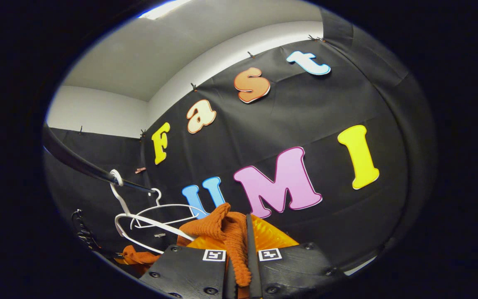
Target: Grasp the clothes on the hanger with both hands and then place them into the laundry hamper below.
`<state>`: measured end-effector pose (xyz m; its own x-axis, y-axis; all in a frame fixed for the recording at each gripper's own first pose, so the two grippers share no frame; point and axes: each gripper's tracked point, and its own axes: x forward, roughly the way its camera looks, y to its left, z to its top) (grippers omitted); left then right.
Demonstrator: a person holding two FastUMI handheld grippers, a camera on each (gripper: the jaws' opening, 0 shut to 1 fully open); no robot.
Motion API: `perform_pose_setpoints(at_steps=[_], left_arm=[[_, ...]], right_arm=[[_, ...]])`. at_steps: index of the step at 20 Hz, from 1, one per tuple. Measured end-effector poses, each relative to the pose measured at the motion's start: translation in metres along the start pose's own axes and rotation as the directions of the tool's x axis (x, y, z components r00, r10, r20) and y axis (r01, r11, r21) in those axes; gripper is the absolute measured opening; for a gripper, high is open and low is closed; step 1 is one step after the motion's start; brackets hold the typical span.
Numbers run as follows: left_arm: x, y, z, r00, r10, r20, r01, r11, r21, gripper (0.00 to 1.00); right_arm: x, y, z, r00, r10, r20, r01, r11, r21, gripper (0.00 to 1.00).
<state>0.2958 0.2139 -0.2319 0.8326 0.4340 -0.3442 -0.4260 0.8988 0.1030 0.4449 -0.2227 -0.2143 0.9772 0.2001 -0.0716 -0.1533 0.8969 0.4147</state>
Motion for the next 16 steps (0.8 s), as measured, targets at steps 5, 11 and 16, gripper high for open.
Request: perform_pose_setpoints(at_steps=[5, 11, 16], left_arm=[[-0.004, -0.026, -0.009, 0.998, -0.051, -0.033, 0.05, 0.999, -0.021, 0.1], [-0.018, -0.052, -0.028, 0.992, -0.097, -0.076, 0.096, 0.995, -0.021, 0.1], [-0.026, -0.079, -0.049, 0.981, -0.146, -0.131, 0.144, 0.989, -0.026, 0.1]], right_arm=[[-0.02, -0.031, -0.038, 0.991, -0.093, -0.092, 0.089, 0.995, -0.049, 0.14], [-0.048, -0.06, -0.094, 0.958, -0.19, -0.215, 0.19, 0.982, -0.018, 0.14], [-0.079, -0.032, -0.152, 0.919, -0.136, -0.37, 0.17, 0.983, 0.062, 0.14]])
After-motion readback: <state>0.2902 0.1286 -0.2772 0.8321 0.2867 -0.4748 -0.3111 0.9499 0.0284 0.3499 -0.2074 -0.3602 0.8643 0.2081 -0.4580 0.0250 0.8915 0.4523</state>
